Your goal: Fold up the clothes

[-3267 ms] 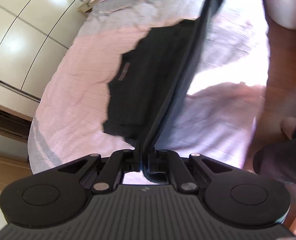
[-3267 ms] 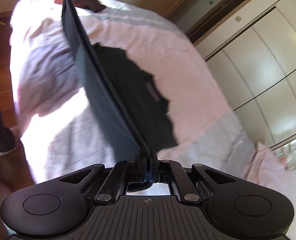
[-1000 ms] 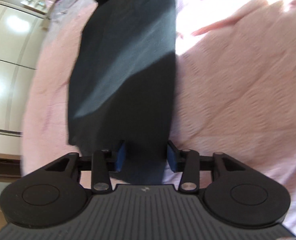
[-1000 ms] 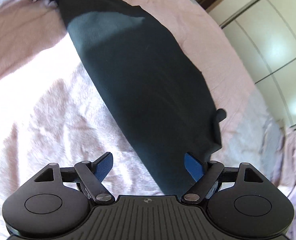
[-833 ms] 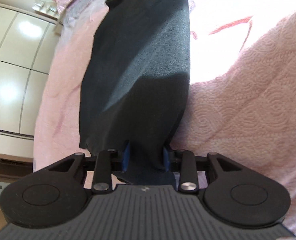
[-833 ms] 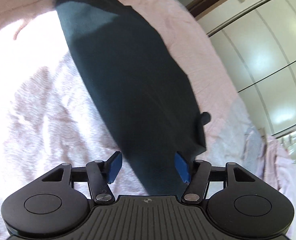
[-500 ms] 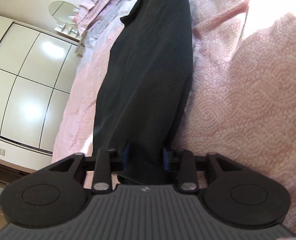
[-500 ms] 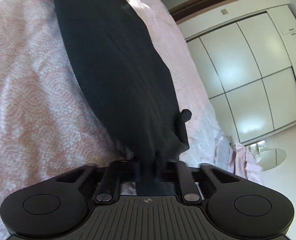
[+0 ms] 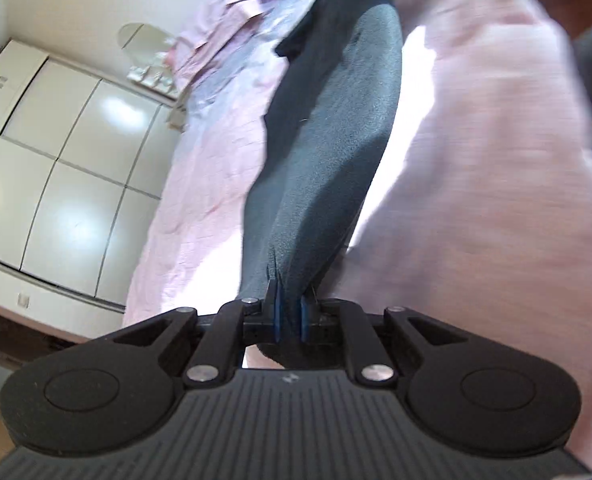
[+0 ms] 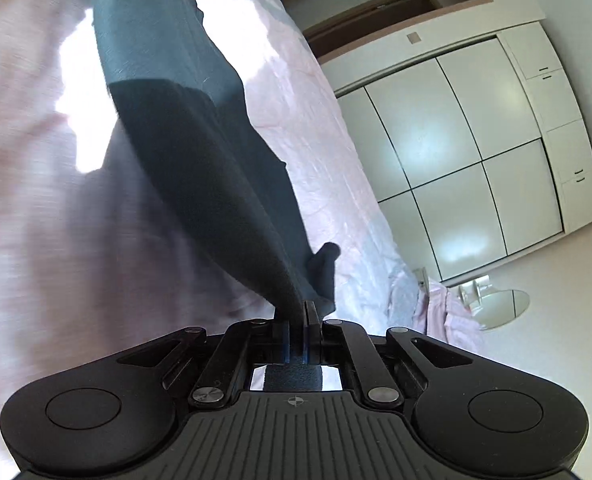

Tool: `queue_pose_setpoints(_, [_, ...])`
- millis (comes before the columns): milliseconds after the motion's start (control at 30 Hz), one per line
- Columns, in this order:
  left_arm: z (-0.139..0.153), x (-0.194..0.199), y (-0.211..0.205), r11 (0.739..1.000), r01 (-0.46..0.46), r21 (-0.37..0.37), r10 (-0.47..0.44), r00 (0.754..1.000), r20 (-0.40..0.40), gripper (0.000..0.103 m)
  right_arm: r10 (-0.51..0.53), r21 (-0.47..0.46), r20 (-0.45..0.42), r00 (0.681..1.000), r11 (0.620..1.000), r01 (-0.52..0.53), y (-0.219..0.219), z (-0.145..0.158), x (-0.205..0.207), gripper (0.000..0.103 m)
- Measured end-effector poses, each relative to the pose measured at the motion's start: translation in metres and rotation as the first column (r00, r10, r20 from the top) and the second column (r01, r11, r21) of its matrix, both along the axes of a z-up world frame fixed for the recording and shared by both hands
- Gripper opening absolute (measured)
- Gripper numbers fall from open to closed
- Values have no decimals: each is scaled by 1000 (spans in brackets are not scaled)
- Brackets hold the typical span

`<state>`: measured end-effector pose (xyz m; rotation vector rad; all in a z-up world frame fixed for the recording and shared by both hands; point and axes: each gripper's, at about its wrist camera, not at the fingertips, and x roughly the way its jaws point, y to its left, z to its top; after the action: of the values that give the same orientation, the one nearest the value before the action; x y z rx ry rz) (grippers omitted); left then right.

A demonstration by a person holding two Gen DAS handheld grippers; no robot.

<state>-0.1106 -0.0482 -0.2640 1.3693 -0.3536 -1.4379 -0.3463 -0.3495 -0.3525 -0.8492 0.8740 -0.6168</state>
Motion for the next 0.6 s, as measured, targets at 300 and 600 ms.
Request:
queue_pose_setpoints(300, [-45, -31, 90, 996, -59, 65, 63, 996, -56, 11, -66, 88, -54, 996, 994, 70, 90, -38, -71, 5])
queue_pose_setpoints(600, [-8, 28, 110, 972, -229, 49, 231, 972, -51, 18, -309, 167, 59, 949, 941, 295, 78, -13, -135, 32])
